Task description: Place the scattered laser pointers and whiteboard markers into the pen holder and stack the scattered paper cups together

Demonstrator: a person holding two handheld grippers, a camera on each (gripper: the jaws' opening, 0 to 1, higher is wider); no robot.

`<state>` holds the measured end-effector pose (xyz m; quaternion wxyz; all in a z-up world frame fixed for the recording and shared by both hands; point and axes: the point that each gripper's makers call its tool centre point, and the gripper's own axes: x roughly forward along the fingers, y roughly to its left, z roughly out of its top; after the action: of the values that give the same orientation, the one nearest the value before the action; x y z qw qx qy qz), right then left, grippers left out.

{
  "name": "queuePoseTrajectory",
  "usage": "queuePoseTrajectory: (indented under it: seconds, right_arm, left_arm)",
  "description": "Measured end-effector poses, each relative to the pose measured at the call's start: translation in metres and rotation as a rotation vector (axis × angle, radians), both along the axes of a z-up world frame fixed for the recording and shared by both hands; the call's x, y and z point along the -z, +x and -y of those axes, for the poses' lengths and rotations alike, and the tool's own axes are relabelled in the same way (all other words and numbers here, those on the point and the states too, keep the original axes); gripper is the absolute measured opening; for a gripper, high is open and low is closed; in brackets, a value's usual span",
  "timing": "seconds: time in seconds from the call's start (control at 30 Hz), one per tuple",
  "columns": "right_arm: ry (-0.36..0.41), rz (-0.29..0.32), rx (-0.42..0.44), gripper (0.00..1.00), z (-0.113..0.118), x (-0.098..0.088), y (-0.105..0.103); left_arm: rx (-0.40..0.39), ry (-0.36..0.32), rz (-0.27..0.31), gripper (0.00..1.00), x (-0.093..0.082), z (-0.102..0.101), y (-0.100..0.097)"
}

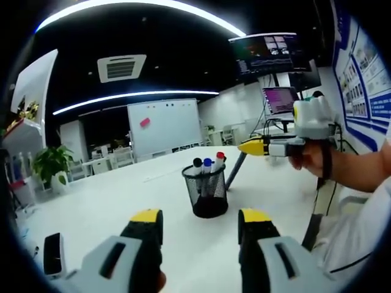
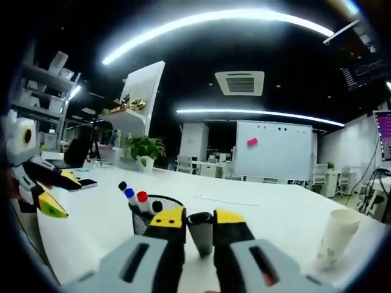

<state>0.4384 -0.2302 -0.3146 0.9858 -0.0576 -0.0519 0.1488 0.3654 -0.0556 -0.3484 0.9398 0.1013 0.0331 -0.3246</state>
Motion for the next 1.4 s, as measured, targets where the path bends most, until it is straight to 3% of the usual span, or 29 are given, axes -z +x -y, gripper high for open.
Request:
queuePoseTrajectory:
  seconds: [0.27,1.4]
  right_arm:
    - [0.047,-0.011,-0.008,0.16,0.002,-0.006,0.003]
    - [0.058,-0.022,-0.024,0.16,0.000,-0.019,0.007]
  left_arm:
    - [0.005,0.003,0.000,0.50,0.000,0.001,0.000]
    - [-0.003,0.009,-0.005,0.50,0.003,-0.002,0.002]
